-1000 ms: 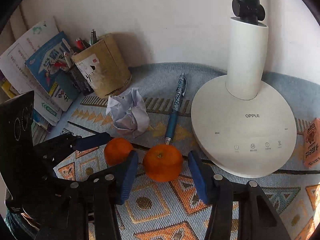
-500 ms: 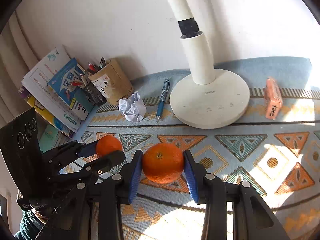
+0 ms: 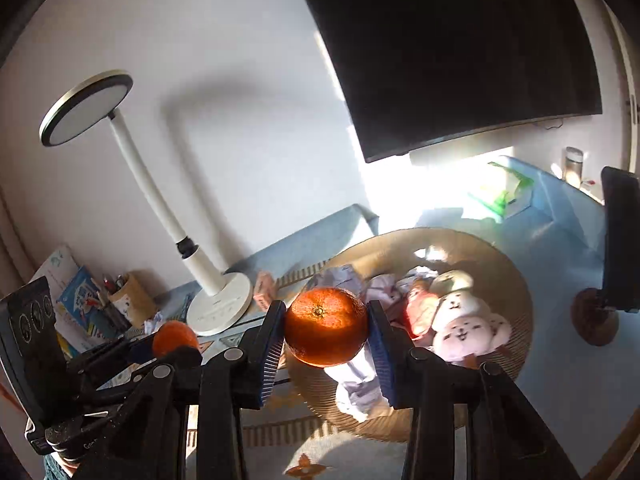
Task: Organize objects
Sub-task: 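Carry both oranges over the gold bowl and open both grippers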
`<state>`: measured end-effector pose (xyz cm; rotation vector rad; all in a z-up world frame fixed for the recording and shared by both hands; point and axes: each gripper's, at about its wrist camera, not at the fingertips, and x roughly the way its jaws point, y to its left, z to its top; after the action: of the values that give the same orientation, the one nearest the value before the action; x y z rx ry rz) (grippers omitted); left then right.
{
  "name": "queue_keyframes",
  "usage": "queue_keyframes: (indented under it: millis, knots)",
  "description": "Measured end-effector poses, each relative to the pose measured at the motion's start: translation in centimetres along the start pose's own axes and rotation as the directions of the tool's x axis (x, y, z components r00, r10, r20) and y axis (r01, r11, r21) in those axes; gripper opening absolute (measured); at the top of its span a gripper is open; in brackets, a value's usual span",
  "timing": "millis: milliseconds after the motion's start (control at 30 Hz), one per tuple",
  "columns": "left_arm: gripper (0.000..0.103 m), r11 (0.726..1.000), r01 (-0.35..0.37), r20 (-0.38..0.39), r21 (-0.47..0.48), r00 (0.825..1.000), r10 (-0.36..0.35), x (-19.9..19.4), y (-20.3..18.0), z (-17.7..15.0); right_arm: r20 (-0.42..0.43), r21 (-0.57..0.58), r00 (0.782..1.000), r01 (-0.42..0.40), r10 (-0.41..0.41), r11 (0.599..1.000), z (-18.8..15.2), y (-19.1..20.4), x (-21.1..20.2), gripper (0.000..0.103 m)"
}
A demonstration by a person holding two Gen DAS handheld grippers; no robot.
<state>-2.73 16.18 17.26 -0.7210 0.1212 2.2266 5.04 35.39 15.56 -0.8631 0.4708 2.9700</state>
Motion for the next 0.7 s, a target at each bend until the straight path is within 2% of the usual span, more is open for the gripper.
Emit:
queue_keyframes:
  millis: [67,100,267,367,433,467,500,533,633,700]
  knots:
    - [0.034,1.000,0.002,0.015,0.023,1.000,-0.003,1.8,-1.9,0.8,0.008,0.007,0.997,0.083,-0.083,0.997,1.0,-2.0,0.1,0.040]
    - [0.034,1.000,0.002,0.013,0.023,1.000,-0.002,2.8,-2.5,1.0,-0.001,0.016,0.996,0.093,-0.093,0.996,1.2,-2.8,0.4,0.040]
    - [0.035,1.000,-0.003,-0.034,0.029,0.999,0.004,7.2,-4.1,1.3,-0.046,0.056,0.994,0.098,-0.096,0.994,0.8,-5.8,2.2,0.040]
    - [0.036,1.000,-0.008,-0.060,0.025,0.998,0.009,9.1,-4.1,1.2,-0.087,0.088,0.994,0.073,-0.065,0.993,0.8,-7.6,3.6,0.040]
    - [0.057,1.000,-0.008,-0.074,0.004,0.997,0.009,9.8,-3.9,1.0,-0.119,0.101,0.993,0.028,-0.016,0.994,0.5,-8.3,4.5,0.041]
    - [0.080,1.000,-0.011,-0.078,-0.008,0.997,0.010,9.7,-3.6,0.7,-0.134,0.107,0.991,0.006,0.008,0.994,0.5,-8.5,4.8,0.043]
    - [0.095,1.000,-0.017,-0.070,-0.014,0.997,0.016,9.6,-3.5,0.5,-0.141,0.113,0.990,-0.016,0.032,0.993,0.3,-8.6,5.0,0.047]
    - [0.096,1.000,-0.019,-0.051,-0.011,0.999,0.018,9.3,-3.5,0.2,-0.140,0.119,0.989,-0.025,0.042,0.993,0.2,-8.8,4.9,0.052]
    - [0.096,1.000,-0.027,-0.075,0.014,0.997,0.028,9.1,-3.4,-0.6,-0.125,0.107,0.992,0.006,0.007,0.994,-0.5,-8.6,4.3,0.053]
    - [0.096,1.000,-0.023,-0.083,0.005,0.996,0.024,8.5,-3.0,-1.3,-0.122,0.110,0.992,-0.007,0.020,0.994,-0.8,-8.5,4.0,0.053]
